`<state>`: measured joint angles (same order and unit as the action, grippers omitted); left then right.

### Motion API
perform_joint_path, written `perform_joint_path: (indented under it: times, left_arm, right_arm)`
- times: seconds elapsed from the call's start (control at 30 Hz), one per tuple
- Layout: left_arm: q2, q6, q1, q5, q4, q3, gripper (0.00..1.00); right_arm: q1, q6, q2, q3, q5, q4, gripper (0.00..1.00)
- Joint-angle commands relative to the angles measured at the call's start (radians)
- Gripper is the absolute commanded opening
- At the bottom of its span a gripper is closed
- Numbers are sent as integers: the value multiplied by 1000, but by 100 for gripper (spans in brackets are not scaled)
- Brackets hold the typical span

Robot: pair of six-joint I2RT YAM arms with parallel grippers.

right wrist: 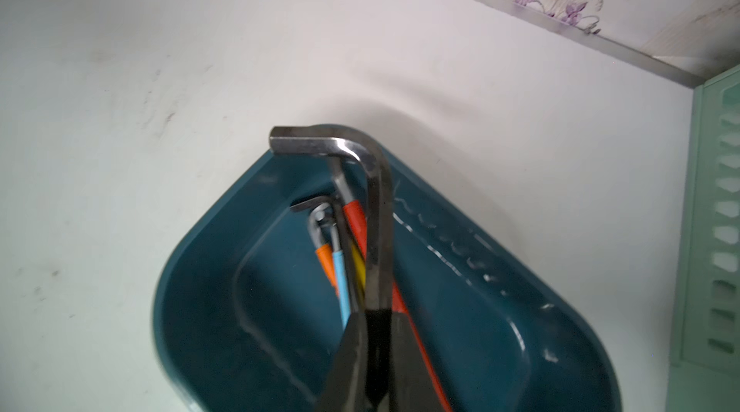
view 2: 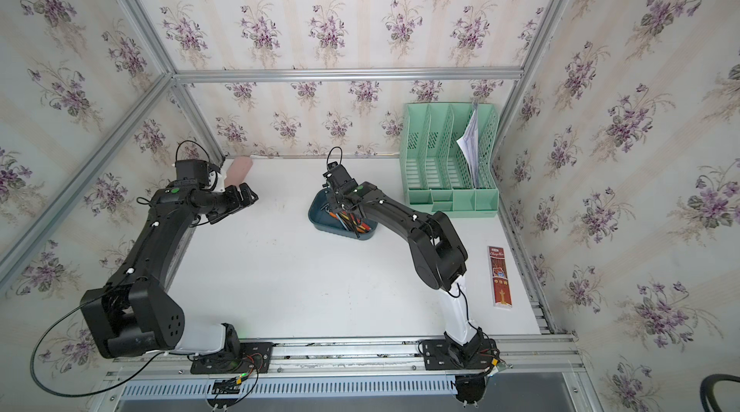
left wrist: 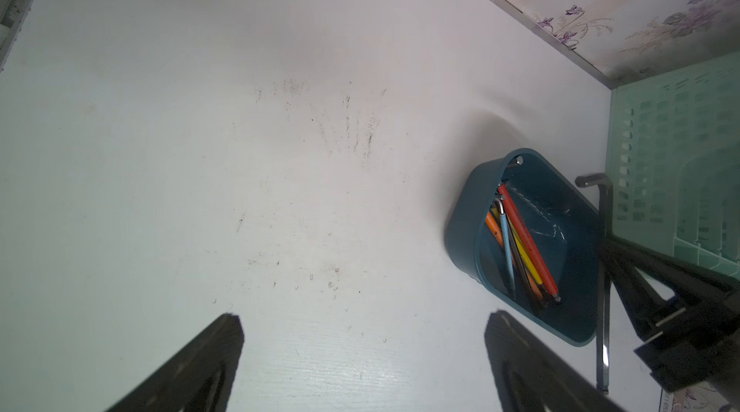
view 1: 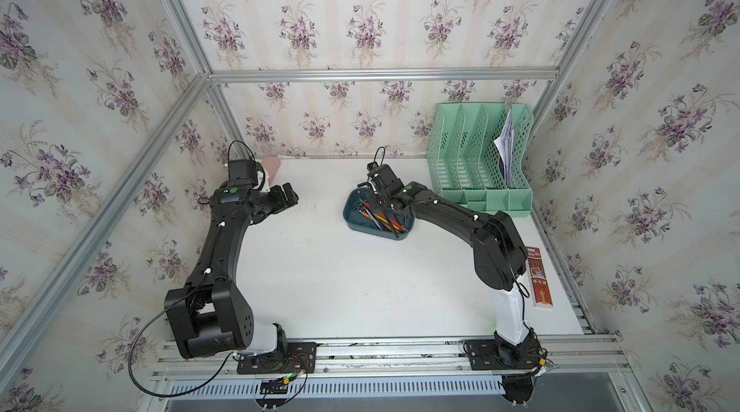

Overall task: Put the hex key on the desktop into the storage box
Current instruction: Place the Allen key in the storage box.

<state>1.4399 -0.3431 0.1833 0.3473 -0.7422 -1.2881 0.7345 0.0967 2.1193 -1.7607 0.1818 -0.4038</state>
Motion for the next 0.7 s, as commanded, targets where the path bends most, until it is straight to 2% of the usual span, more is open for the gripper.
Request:
perform_joint_path:
  times: [0.0,0.1,0.23,0.47,0.6,0.67]
  left_arm:
    - [4,11,2,6,12,1,99]
    - [6,12,1,4,12,4,99]
    - [14,12,1,3,12,3,99]
    - [18,3,0,-4,27,10,99]
    - [-18,-8,1,-43,79,54,99]
    - [-66,-10,-1,-62,115,83,99]
  right_arm:
    - [-24,-153,65,-75,-95,-15,0]
    - [-52,-218,129,-139,-148,-38,0]
    - [-56,-273,174,-181,-155,-59,0]
    - [-57,-261,186,-171,-145,-71,0]
    - [-56,-247,153,-125,-160,-72,12]
    - [-56,-238,125,-82,-156,-45,30]
